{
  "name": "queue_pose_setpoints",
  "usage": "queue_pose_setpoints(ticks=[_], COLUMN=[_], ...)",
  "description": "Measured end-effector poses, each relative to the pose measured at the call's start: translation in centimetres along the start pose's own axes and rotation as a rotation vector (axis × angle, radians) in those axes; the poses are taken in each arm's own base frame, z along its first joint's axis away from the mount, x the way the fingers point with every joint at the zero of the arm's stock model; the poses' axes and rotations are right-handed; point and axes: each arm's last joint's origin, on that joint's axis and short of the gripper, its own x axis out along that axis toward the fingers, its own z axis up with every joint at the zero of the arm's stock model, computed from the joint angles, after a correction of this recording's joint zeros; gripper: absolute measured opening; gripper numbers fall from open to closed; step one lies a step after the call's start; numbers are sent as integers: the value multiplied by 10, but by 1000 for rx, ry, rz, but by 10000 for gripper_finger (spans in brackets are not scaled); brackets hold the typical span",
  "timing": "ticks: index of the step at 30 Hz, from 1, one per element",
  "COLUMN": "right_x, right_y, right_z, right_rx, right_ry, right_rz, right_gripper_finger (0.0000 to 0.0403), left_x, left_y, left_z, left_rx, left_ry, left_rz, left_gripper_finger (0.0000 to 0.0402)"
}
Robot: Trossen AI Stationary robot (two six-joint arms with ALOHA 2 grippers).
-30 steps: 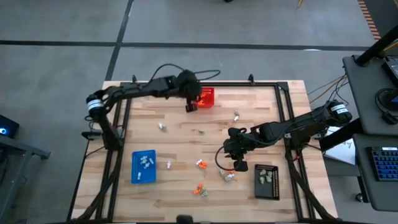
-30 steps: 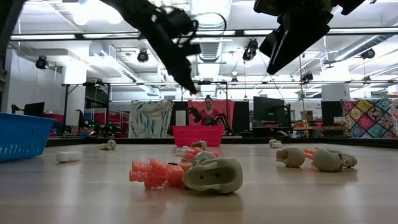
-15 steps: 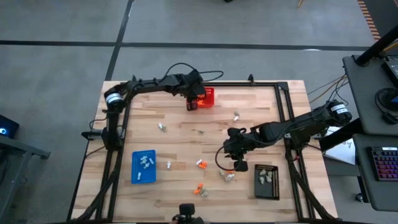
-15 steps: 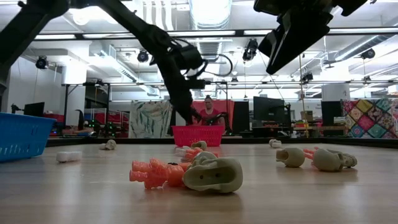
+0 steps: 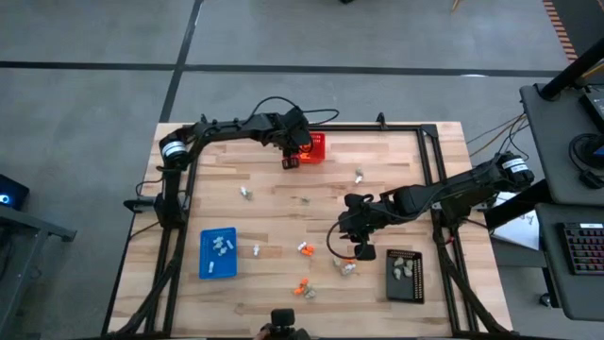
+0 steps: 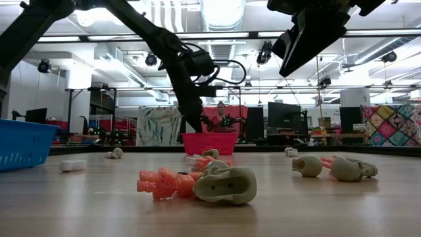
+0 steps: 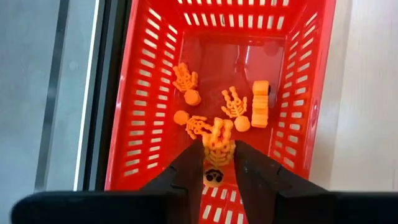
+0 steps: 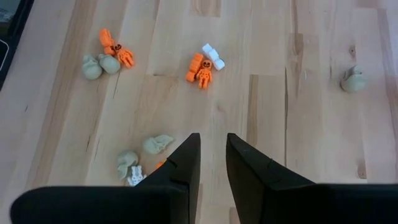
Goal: Sort Halloween decoration
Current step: Put the orange skeleton toy into the red bin, then put the gray skull toy into the black bin
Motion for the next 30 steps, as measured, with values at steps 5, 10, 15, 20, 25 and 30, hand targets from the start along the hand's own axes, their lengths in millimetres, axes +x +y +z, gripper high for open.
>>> queue_pose_setpoints(ticks=[5,10,15,20,25,30], right_x=[0,0,0,-1,-1,1], right_y=[-1,-3,-11,-24,-36,-42], right_z=[0,1,3,9,10,10], right_rx=[-3,-22,-11,24,34,19], right_ry=[-4,-12,-31,-91,-98,-138], right_rz=[-27,-61,-113,-175,-206,-235], right_gripper_finger=[71,66,64,66,60,60], left_x=[0,-1,-15,-35,-56,-79], left_y=[0,0,0,-2,-5,-19], left_z=[0,0,2,5,8,5], left_rx=[-10,-22,-77,-153,-208,-233], left_ry=[0,-3,-44,-108,-153,-193], left_rz=[0,1,-51,-159,-178,-189], left_gripper_finger=[96,102,102,93,76,75])
